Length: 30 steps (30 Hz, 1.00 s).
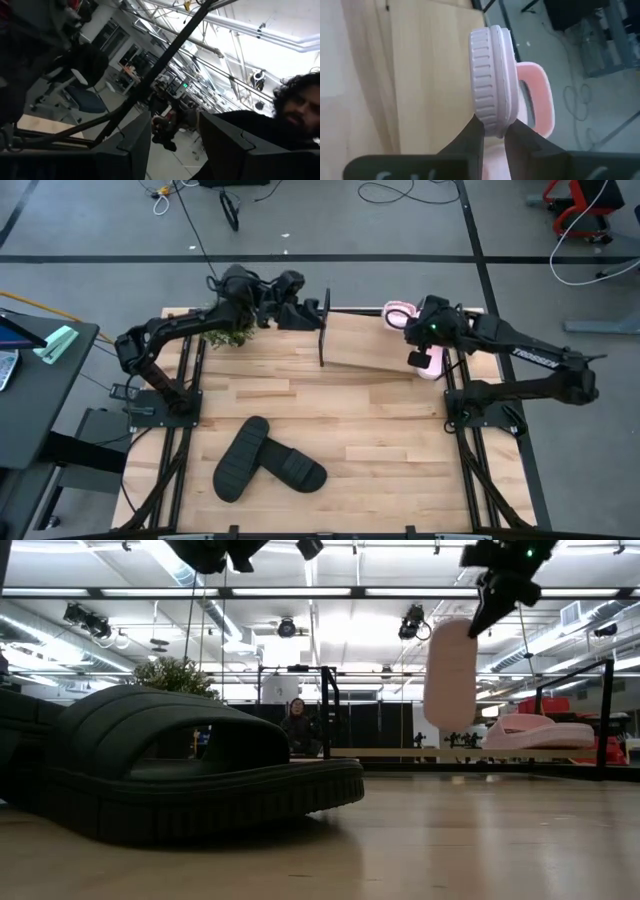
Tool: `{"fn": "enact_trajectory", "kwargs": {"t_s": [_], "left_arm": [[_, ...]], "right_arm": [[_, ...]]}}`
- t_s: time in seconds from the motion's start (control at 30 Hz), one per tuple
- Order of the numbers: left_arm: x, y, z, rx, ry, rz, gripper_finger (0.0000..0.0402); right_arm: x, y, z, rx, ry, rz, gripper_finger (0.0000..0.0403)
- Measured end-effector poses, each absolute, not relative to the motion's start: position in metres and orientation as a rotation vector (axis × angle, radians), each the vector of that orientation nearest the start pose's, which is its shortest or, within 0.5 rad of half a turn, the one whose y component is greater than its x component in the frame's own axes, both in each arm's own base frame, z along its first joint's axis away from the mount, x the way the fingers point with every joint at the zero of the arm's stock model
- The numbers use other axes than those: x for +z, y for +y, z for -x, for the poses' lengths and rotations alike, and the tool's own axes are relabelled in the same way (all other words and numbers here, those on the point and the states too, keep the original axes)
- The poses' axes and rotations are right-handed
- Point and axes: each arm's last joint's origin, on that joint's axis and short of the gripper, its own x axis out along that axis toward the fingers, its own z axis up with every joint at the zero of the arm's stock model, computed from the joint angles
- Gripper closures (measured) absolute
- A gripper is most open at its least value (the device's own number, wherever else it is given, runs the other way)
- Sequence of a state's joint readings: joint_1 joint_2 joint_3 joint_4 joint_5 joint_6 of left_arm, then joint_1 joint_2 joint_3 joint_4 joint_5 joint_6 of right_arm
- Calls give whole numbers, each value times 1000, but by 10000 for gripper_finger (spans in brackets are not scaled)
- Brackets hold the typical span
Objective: Pick and place slides into the shelf
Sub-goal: Put the pink slide on the shelf
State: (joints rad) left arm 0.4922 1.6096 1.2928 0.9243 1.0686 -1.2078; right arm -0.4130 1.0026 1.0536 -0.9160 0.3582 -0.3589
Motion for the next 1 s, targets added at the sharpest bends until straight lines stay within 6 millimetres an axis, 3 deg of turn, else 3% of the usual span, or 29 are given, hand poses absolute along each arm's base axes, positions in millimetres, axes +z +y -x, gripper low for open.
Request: {"fn": "enact_trajectory", "kwargs": {"t_s": [0.27, 0.6, 1.0], "left_arm": [[391, 125, -330, -713, -53, 712, 230], [383, 111, -339, -691, -49, 718, 228], [378, 107, -343, -654, -46, 728, 230]], "right_arm": [[299, -87, -163, -538, 1022, 311, 348], [300, -99, -159, -541, 1013, 303, 348], [298, -102, -155, -499, 1028, 277, 350]]}}
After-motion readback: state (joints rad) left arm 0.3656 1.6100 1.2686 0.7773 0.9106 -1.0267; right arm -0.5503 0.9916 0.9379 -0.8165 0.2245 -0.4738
